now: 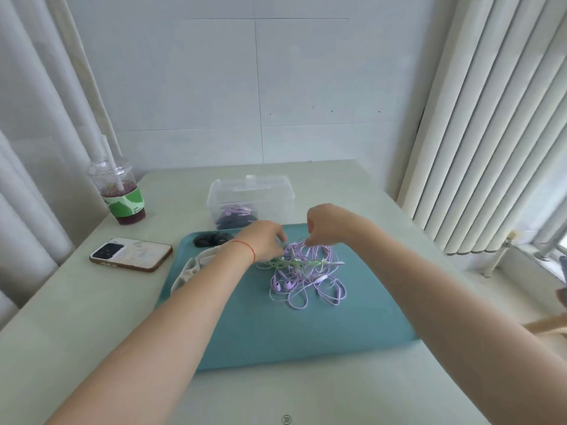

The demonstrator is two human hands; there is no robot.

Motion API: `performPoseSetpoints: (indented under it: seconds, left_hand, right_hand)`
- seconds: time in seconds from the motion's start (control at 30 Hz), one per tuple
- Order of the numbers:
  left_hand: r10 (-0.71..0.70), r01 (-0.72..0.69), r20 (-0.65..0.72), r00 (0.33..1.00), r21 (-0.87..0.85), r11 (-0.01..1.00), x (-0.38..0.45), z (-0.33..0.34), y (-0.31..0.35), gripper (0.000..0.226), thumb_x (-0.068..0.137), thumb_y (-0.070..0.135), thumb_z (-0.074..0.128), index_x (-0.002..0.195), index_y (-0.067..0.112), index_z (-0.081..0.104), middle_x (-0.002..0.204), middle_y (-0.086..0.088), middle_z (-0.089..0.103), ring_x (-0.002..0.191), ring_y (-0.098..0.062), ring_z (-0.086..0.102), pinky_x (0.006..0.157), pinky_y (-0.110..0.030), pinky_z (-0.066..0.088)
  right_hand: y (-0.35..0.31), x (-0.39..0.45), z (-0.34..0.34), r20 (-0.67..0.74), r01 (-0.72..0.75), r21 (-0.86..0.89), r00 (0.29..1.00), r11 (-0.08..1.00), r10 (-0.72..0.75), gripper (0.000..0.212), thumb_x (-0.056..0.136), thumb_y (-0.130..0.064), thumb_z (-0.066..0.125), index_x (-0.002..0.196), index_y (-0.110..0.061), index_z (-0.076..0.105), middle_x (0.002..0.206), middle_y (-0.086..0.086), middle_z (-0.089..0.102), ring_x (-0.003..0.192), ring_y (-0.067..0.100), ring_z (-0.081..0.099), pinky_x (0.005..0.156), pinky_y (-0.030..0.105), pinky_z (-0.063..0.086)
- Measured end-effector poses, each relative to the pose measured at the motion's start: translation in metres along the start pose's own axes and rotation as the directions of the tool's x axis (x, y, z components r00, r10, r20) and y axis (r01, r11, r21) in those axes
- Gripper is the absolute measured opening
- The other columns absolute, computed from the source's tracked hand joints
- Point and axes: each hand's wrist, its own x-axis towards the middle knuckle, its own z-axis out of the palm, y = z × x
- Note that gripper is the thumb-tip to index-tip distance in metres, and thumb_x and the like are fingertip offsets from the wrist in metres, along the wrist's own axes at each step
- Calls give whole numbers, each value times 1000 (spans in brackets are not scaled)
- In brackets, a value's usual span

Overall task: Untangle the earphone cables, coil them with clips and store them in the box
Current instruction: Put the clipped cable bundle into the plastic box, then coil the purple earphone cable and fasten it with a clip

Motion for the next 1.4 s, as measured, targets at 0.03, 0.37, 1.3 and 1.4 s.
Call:
performPoseSetpoints:
  seconds: [0.03,0.37,1.3,1.4]
  left_hand:
    - [1,0,-32,999,28,1000,1,0,5,24,89,23,61,111,23,70,118,2,66,105,-19,61,96,-35,48]
    - [-79,-40,-337,938,-330,943,9,-12,13,8,84,19,68,83,14,75,80,2,70,76,-13,60,73,-24,47]
    - [66,-67,-50,997,-954,291,8,-8,47,23,89,3,56,109,7,68,94,-10,72,83,-23,68,75,-30,42]
    - [52,-89,-75,996,-910,405,5,-5,45,10,87,16,69,97,15,71,85,-3,73,79,-17,65,79,-31,43]
  right_hand:
    - [6,-3,1,-8,-10,-9,1000,1000,10,23,85,-28,67,86,-5,64,87,6,62,76,19,56,68,31,49]
    - [18,-8,2,-176,-40,235,981,971,83,14,87,-13,52,81,-10,64,79,3,57,73,23,52,58,26,38]
    - [32,-10,-31,-318,166,839,922,518,220,10,87,-16,65,87,-8,71,64,1,65,54,10,56,52,22,43]
    - [29,-9,-34,-343,211,869,909,448,237,11,89,-10,60,87,-5,69,57,2,60,48,10,56,55,24,48]
